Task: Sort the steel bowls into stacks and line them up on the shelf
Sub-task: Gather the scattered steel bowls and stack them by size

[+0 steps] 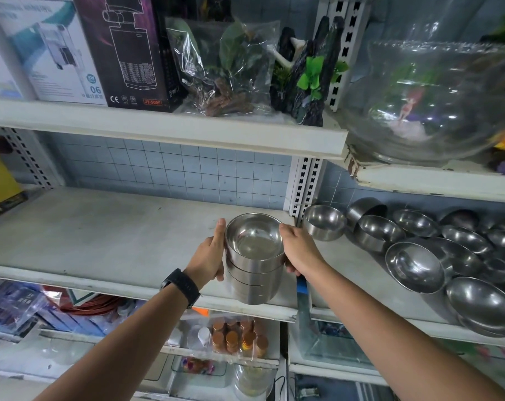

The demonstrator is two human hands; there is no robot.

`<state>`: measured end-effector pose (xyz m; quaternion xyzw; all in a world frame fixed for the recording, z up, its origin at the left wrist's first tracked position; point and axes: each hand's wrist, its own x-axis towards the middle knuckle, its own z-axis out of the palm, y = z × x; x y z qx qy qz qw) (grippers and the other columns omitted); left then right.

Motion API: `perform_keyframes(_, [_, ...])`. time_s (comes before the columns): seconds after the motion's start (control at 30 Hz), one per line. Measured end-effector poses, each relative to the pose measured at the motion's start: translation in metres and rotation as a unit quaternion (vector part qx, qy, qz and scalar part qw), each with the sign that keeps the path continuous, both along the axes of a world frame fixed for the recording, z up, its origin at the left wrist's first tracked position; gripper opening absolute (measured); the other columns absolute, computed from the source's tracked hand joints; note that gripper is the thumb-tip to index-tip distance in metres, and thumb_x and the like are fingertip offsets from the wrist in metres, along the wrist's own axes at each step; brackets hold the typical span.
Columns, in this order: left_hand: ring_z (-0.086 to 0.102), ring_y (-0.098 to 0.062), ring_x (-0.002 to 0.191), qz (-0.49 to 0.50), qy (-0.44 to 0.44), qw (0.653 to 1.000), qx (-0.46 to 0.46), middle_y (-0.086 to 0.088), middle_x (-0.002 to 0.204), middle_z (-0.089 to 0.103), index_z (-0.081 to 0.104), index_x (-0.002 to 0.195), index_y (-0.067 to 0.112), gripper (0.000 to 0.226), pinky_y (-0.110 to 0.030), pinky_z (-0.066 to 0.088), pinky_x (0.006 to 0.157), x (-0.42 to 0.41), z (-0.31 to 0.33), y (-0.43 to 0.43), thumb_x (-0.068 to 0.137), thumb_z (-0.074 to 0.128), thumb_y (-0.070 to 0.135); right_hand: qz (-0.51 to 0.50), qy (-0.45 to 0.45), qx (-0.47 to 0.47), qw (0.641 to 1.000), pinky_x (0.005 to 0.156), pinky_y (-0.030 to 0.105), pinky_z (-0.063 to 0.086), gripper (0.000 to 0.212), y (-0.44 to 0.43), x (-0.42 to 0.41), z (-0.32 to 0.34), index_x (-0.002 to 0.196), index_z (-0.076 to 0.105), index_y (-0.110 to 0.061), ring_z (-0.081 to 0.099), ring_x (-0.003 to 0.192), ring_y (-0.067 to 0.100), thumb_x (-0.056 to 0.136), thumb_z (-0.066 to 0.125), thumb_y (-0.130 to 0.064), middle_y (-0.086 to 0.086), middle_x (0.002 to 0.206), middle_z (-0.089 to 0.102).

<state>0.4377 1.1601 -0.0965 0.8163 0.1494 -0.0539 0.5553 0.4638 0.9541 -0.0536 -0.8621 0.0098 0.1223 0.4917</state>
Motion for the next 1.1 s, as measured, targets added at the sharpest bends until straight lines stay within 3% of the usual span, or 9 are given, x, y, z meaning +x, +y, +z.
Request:
perform_keyframes(0.07, [0.055, -0.018, 0.042, -0.001, 0.001, 1.0, -0.002, -0.026, 0.069, 0.066, 0.059, 0.125, 0.016, 0.104, -0.033, 0.051, 0.059, 0.001, -0.001, 0.001, 0.077, 0.009, 0.094, -0.002, 0.013, 0.005, 1.0, 0.04, 0.024, 0.037, 0.046, 0.001, -0.001, -0.001, 0.111, 0.06, -0.011, 0.05, 0.042, 0.019, 0.105, 0.028, -0.043, 0.003, 0.056, 0.055])
perform_keyframes(0.2, [0.05, -0.016, 0.04, 0.002, 0.008, 1.0, 0.0, -0.01, 0.051, 0.053, 0.06, 0.121, 0.013, 0.086, -0.026, 0.046, 0.05, 0.0, 0.001, -0.003, 0.092, 0.009, 0.076, -0.004, 0.026, 0.022, 0.999, 0.04, 0.024, 0.039, 0.035, 0.002, -0.001, -0.003, 0.116, 0.055, -0.024, 0.051, 0.041, 0.019, 0.105, 0.028, -0.044, -0.001, 0.045, 0.057])
perform_keyframes(0.47, [0.045, -0.013, 0.037, 0.012, 0.002, 1.0, -0.005, -0.004, 0.05, 0.05, 0.061, 0.117, 0.014, 0.08, -0.025, 0.043, 0.045, 0.0, 0.0, -0.003, 0.095, 0.013, 0.074, -0.017, 0.025, 0.038, 0.999, 0.039, 0.024, 0.039, 0.026, 0.002, 0.0, -0.007, 0.116, 0.049, -0.033, 0.051, 0.04, 0.018, 0.105, 0.029, -0.047, 0.005, 0.055, 0.061])
perform_keyframes(0.6, [0.049, -0.014, 0.04, 0.0, 0.006, 1.0, 0.0, -0.018, 0.078, 0.065, 0.06, 0.123, 0.014, 0.083, -0.028, 0.047, 0.051, 0.003, 0.0, 0.002, 0.093, 0.014, 0.077, -0.009, 0.027, 0.043, 0.999, 0.039, 0.023, 0.038, 0.029, 0.002, -0.001, -0.006, 0.115, 0.051, -0.029, 0.05, 0.039, 0.018, 0.105, 0.029, -0.046, 0.003, 0.052, 0.061])
perform_keyframes(0.73, [0.056, -0.016, 0.045, -0.011, -0.006, 1.0, 0.021, -0.005, 0.134, 0.061, 0.055, 0.134, 0.01, 0.082, -0.026, 0.049, 0.049, 0.004, 0.005, 0.004, 0.096, 0.015, 0.071, 0.007, 0.021, 0.029, 0.999, 0.043, 0.026, 0.038, 0.038, -0.004, -0.003, -0.002, 0.105, 0.056, -0.023, 0.052, 0.044, 0.018, 0.104, 0.03, -0.051, 0.003, 0.056, 0.059])
perform_keyframes(0.83, [0.059, -0.015, 0.051, -0.024, -0.025, 0.999, 0.043, -0.006, 0.144, 0.056, 0.057, 0.135, 0.01, 0.082, -0.022, 0.048, 0.053, -0.001, 0.011, 0.003, 0.098, 0.012, 0.068, 0.002, 0.009, 0.027, 1.0, 0.057, 0.03, 0.048, 0.052, -0.009, -0.007, -0.002, 0.101, 0.06, -0.017, 0.061, 0.063, 0.016, 0.101, 0.032, -0.062, 0.004, 0.076, 0.063])
perform_keyframes(0.93, [0.061, -0.017, 0.066, -0.023, -0.056, 0.996, 0.062, -0.005, 0.135, 0.061, 0.063, 0.125, 0.015, 0.075, -0.019, 0.046, 0.062, -0.007, 0.019, -0.001, 0.1, 0.011, 0.063, 0.007, 0.002, 0.053, 0.999, 0.098, 0.043, 0.051, 0.037, -0.013, -0.007, -0.012, 0.098, 0.06, -0.043, 0.062, 0.107, 0.016, 0.1, 0.031, -0.066, -0.012, 0.109, 0.064])
perform_keyframes(1.03, [0.054, -0.013, 0.074, -0.027, -0.065, 0.996, 0.054, -0.005, 0.098, 0.064, 0.061, 0.112, 0.022, 0.059, -0.012, 0.04, 0.062, -0.011, 0.025, -0.006, 0.104, 0.013, 0.055, 0.019, 0.015, 0.079, 0.997, 0.118, 0.045, 0.032, 0.059, -0.013, -0.009, -0.021, 0.144, 0.048, -0.041, 0.044, 0.139, 0.017, 0.097, 0.029, -0.072, -0.011, 0.151, 0.047])
perform_keyframes(1.1, [0.052, -0.01, 0.076, -0.021, -0.053, 0.998, 0.04, -0.002, 0.082, 0.056, 0.061, 0.109, 0.02, 0.059, -0.011, 0.035, 0.063, -0.011, 0.023, -0.008, 0.105, 0.013, 0.053, 0.022, 0.026, 0.093, 0.995, 0.122, 0.045, 0.026, 0.069, -0.01, -0.009, -0.025, 0.153, 0.035, -0.041, 0.036, 0.146, 0.015, 0.094, 0.028, -0.076, -0.012, 0.159, 0.036])
